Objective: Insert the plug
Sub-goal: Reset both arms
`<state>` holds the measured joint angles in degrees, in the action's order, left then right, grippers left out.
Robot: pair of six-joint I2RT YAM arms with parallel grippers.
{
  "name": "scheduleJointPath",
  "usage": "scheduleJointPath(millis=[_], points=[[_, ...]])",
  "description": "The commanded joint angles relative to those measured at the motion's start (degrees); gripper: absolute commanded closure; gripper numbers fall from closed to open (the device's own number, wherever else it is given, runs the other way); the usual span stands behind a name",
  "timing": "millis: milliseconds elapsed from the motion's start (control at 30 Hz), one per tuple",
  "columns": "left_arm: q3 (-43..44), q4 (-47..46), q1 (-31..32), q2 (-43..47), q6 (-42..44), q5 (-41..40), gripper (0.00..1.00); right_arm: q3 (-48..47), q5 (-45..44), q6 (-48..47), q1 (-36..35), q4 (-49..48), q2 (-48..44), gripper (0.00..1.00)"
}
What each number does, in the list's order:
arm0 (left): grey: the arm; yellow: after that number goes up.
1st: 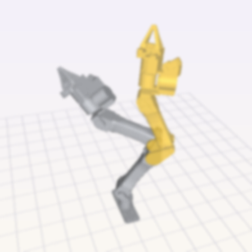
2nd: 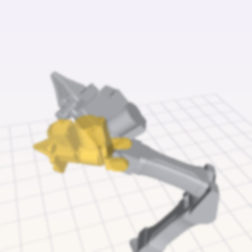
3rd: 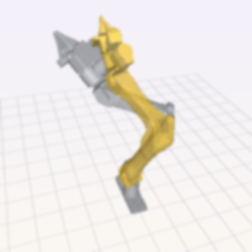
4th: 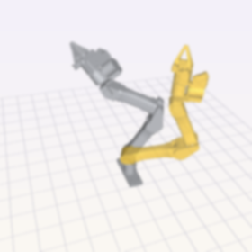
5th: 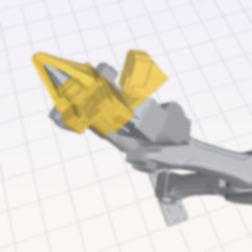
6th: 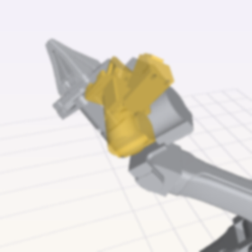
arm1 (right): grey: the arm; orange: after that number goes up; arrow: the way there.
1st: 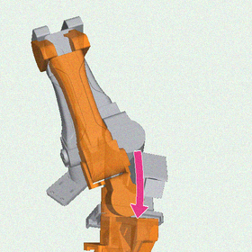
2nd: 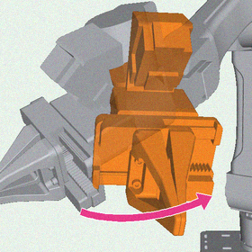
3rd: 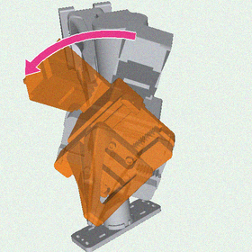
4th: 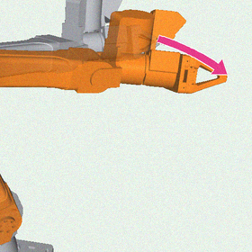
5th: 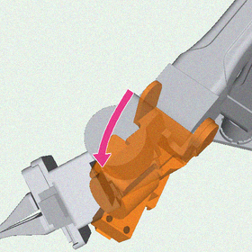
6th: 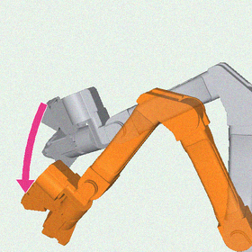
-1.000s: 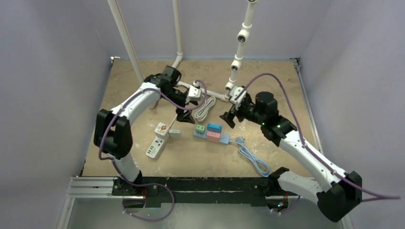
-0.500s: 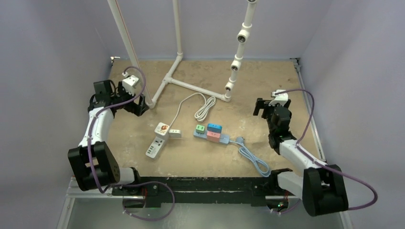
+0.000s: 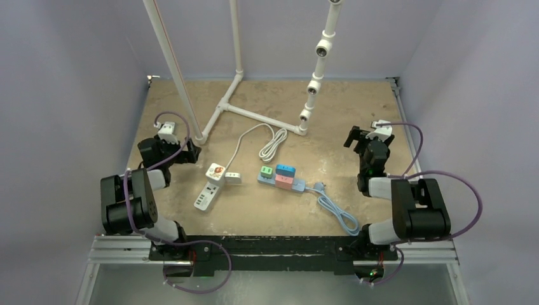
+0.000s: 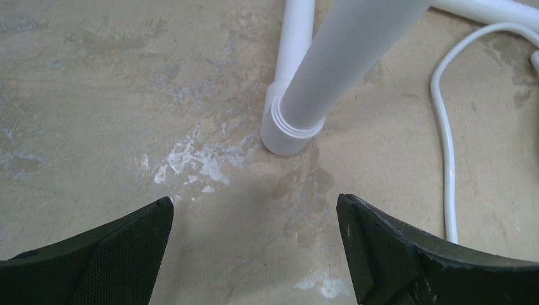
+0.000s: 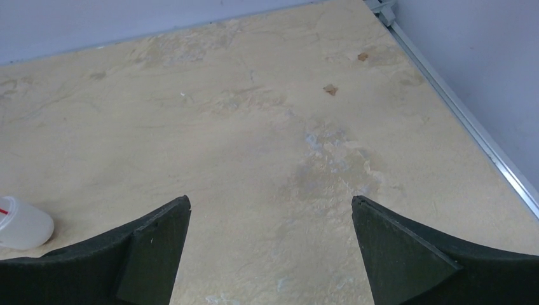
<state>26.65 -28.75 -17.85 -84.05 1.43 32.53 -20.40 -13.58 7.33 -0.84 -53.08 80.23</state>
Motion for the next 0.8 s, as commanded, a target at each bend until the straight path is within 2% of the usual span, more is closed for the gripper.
scheduleJointPath(millis=[0,100,233,333,367,400,433,500,567,600,700,767], points=[[-2.4,-24.4,2.8,-4.4,-7.0,-5.6,0.01,-0.3,1.1,1.0,0.3,-11.8,4.7,0.01],[-3.4,-28.4,6.0,-6.7,-7.4,-8.4,0.01,1.8,0.8,0.6,0.4,-17.5,7.1,0.01],[-9.9,-41.2,11.8,-9.1,-3.3,-14.0,0.01,4.5,2.0,-2.3,0.1,-24.0,9.4,0.01],[-11.7,-42.3,15.2,-9.8,0.6,-18.8,0.01,4.4,3.1,-3.8,-0.7,-25.4,10.4,0.01],[-12.9,-48.7,15.6,-12.4,-0.4,-18.4,0.01,3.6,4.3,-3.6,-0.8,-24.8,10.5,0.01],[-12.0,-49.1,15.6,-11.9,-0.7,-18.8,0.01,2.6,5.6,-2.3,-0.4,-22.3,10.7,0.01],[-10.6,-41.9,16.0,-10.3,0.8,-20.1,0.01,2.0,6.8,-1.5,0.2,-20.0,10.6,0.01],[-11.9,-47.3,16.9,-12.0,-0.1,-21.4,0.01,2.2,7.5,-1.4,0.6,-19.8,10.3,0.01],[-11.4,-43.1,17.0,-10.2,0.9,-21.8,0.01,2.2,7.7,-1.4,0.6,-18.4,9.5,0.01],[-12.0,-46.6,16.9,-11.2,0.2,-21.7,0.01,2.3,7.8,-1.4,0.6,-18.4,9.2,0.01],[-11.6,-44.0,17.0,-10.4,0.5,-21.7,0.01,2.9,7.7,-1.6,0.6,-19.3,8.8,0.01],[-12.1,-46.8,17.0,-11.4,0.0,-21.5,0.01,3.3,7.6,-1.3,0.6,-20.9,9.4,0.01]])
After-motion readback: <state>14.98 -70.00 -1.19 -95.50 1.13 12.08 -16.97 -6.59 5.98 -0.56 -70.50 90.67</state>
